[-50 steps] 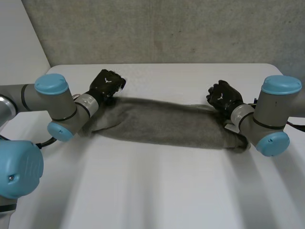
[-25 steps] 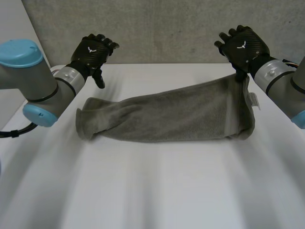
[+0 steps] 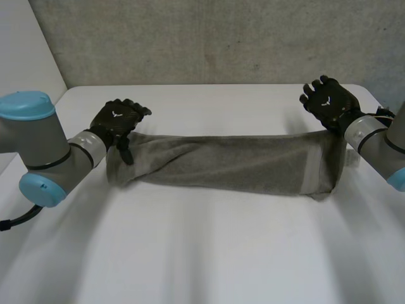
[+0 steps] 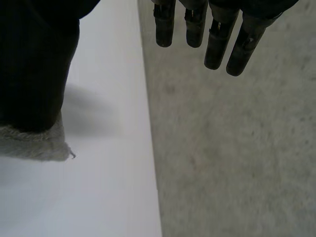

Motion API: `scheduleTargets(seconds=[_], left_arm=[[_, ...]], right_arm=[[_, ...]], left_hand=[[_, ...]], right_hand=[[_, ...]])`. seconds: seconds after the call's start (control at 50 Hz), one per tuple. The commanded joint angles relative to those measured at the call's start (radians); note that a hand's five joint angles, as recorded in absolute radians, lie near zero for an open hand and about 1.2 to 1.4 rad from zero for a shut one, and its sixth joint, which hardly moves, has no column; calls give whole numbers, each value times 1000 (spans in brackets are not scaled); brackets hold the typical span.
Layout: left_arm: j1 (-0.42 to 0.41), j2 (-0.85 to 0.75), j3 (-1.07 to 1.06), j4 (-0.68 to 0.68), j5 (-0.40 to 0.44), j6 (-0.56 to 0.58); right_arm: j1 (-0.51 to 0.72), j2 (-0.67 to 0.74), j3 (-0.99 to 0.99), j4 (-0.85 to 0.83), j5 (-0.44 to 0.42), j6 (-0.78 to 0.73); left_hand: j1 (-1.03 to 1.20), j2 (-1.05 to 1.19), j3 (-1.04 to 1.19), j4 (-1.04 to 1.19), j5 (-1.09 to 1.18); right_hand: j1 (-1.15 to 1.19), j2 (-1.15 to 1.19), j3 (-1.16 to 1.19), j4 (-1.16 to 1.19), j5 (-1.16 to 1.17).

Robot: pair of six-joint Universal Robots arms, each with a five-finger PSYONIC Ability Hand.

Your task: Fold the towel.

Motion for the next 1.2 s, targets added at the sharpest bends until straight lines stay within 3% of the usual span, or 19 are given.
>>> scheduleTargets(seconds=[0.02,0.12,0.22,0.32,0.38,0.42,0.48,0.56,0.7,0.88,1.04,1.08,1.12,1.2], left_arm=[[12,-10,-2,3,-15,-3],[10,-40,0,7,-51,-1],[9,-59,7,9,-78,2],[9,-100,73,17,-81,34],[9,-123,112,15,-83,71],[9,-177,197,15,-84,177],[10,-230,286,18,-93,280],[9,-269,364,26,-126,336],[1,-277,460,73,-138,281],[-27,-269,440,93,-141,252],[-14,-30,98,15,-113,134],[-11,23,20,15,-86,100],[-4,111,-115,17,-7,57],[4,158,-214,20,52,49]], right_arm=[[-6,15,18,-41,-201,95],[-8,57,0,-38,-173,93],[-17,38,17,-35,-80,109],[3,-63,86,-7,162,153],[12,-92,109,6,207,198],[31,-153,153,37,250,306],[43,-218,220,89,247,387],[78,-267,299,140,241,421],[172,-316,474,155,255,429],[156,-353,537,154,310,457],[150,-358,583,160,324,537],[150,-358,591,152,327,541],[144,-355,598,135,328,544],[126,-345,603,99,336,546]], left_hand=[[-34,-34,-26,-31,-195],[-34,-34,-26,-31,-195],[-34,-34,-26,-31,-195],[10,10,17,13,-151],[45,45,53,49,-116],[66,66,74,69,-95],[66,66,74,69,-95],[63,63,71,66,-98],[60,60,68,63,-101],[60,60,68,63,-101],[63,63,71,66,-98],[63,63,71,66,-98],[63,63,71,66,-98],[66,66,74,69,-95]], right_hand=[[-48,-64,-65,-73,-63],[-48,-64,-65,-73,-63],[-48,-64,-65,-73,-63],[-48,-64,-65,-73,-63],[-48,-64,-65,-73,-63],[-48,-64,-65,-73,-63],[-48,-64,-65,-73,-63],[-48,-64,-65,-73,-63],[-48,-64,-65,-73,-63],[-48,-64,-65,-73,-63],[-29,-45,-46,-54,-44],[-29,-45,-46,-54,-44],[12,-4,-5,-13,-3],[56,40,39,31,41]])
